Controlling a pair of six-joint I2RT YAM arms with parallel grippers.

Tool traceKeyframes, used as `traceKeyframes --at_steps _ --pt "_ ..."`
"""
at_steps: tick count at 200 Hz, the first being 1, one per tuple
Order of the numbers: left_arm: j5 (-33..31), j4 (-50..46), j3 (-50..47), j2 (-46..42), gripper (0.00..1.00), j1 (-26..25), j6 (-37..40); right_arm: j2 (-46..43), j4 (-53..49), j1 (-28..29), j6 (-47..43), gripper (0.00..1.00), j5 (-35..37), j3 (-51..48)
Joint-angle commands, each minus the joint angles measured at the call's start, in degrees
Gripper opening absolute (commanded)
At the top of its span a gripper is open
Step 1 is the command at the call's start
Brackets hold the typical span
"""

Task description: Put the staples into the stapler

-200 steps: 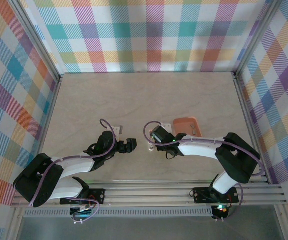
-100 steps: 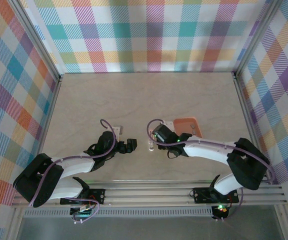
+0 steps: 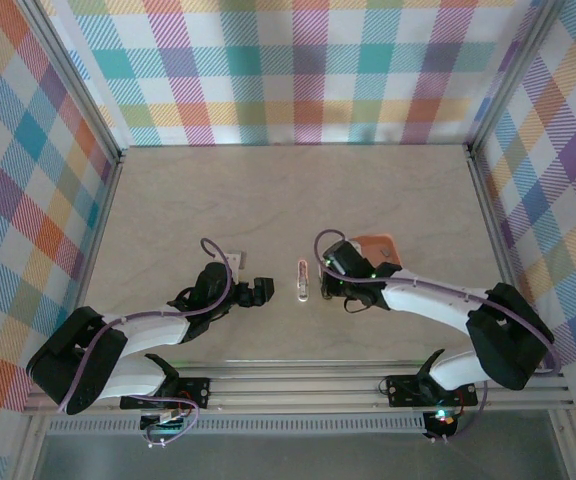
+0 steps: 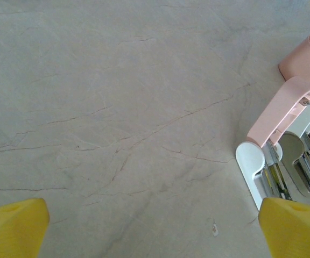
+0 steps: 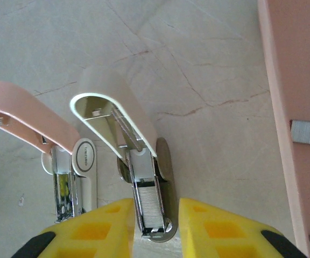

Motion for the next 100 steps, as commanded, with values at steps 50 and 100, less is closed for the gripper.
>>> traceKeyframes --at_steps 50,100 --pt "0.10 -0.55 1.74 0.43 1.00 -0.66 1.06 3.61 3.41 -2.48 2.20 0.27 -6.66 0.15" --pt "-0.40 -0.90 1.31 -0.21 1.00 -0.66 1.15 5.32 4.37 -3.40 2.37 0.26 -7.32 -0.01"
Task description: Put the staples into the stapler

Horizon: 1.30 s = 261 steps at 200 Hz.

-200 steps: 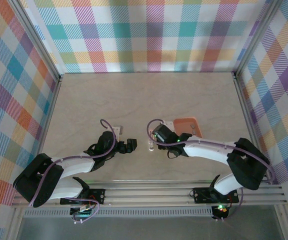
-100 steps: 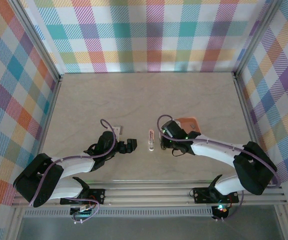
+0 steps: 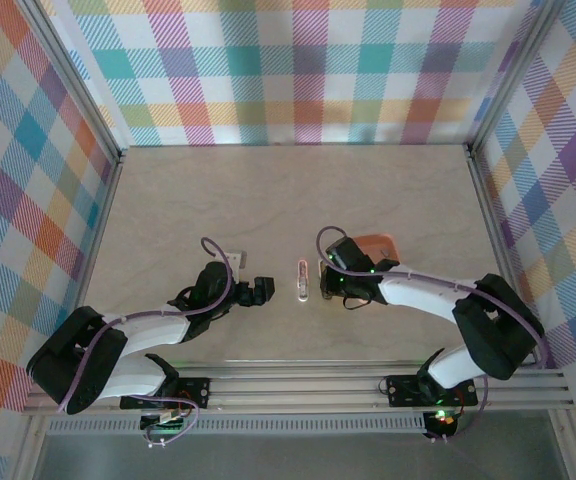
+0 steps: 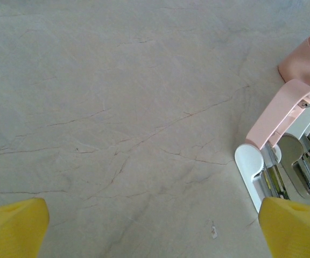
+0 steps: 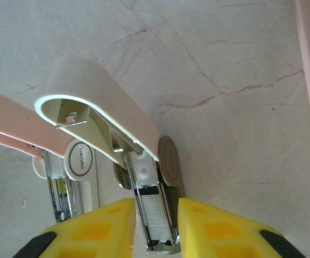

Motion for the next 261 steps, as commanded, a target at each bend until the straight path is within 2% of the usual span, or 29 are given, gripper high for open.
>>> traceKeyframes --at_steps 1,261 --pt "-0.35 -0.49 0.97 -0.38 1.00 -0.66 1.17 1.20 1.47 -0.62 0.91 0.26 -1.20 0.04" --pt "-0.49 -0.34 1.05 -0.41 1.00 -0.66 1.24 3.53 2.16 -1.24 1.63 0.23 -3.33 -2.50"
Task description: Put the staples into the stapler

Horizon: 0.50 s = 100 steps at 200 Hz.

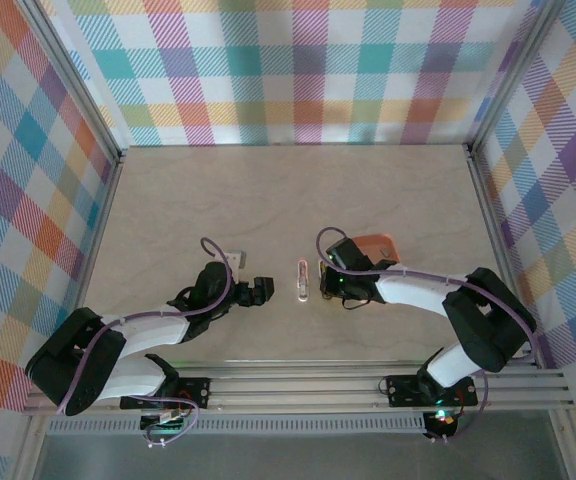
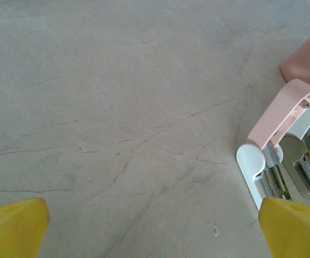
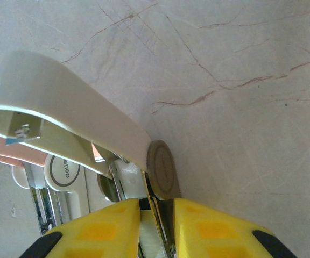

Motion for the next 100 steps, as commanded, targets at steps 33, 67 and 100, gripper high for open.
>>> traceKeyframes --at_steps 33,67,100 --pt "0.03 0.05 1.58 0.28 1.00 -0.70 1.05 0.93 -1.09 -0.21 0.08 0.23 -0.89 -1.40" --pt "0.33 -0.06 2.04 0.66 1.00 -0.70 1.18 0.76 -1.11 -0.12 -0.05 0.23 -1.03 -1.47" --pt "0.45 0.04 2.21 0.94 1.00 -0.70 1.16 -0.49 -0.11 -0.12 -0.52 0.27 -1.19 -1.48"
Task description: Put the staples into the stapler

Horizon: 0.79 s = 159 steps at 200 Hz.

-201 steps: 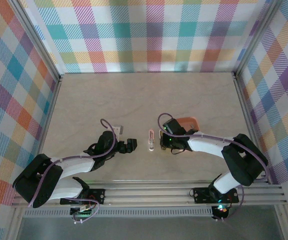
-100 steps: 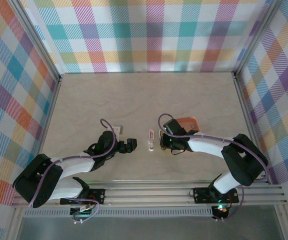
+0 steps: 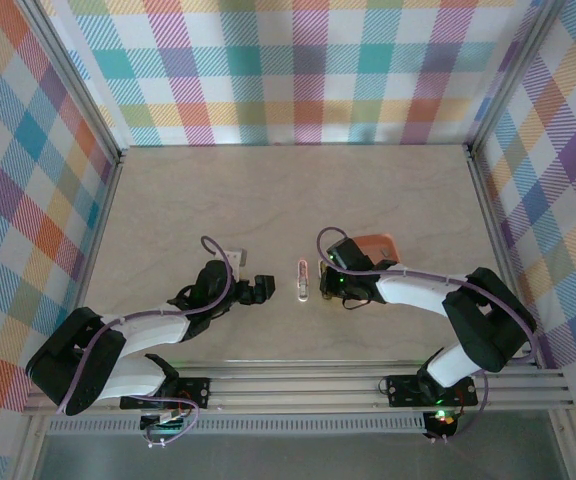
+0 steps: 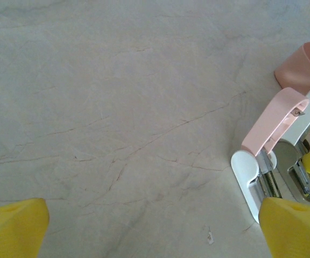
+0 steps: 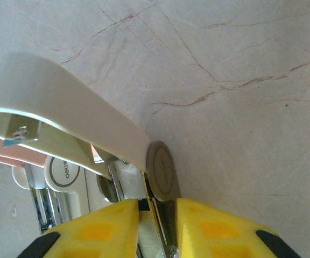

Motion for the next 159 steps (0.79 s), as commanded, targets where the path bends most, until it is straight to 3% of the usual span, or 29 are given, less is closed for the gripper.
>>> traceKeyframes --at_steps 1,90,159 --pt "0.34 0.03 1.30 0.70 1.00 -0.75 1.20 -0.48 -0.48 -0.12 -0.48 0.27 -0.77 -1.27" --pt "-0.01 -0.49 1.12 0.22 1.00 -0.86 1.39 -0.52 -2.27 -0.12 -1.13 0.23 -0.57 -1.91" --pt "0.39 -0.66 1.64 0.25 1.00 -0.98 1.43 -6.79 -5.49 -0.12 -3.21 0.26 0.71 0.28"
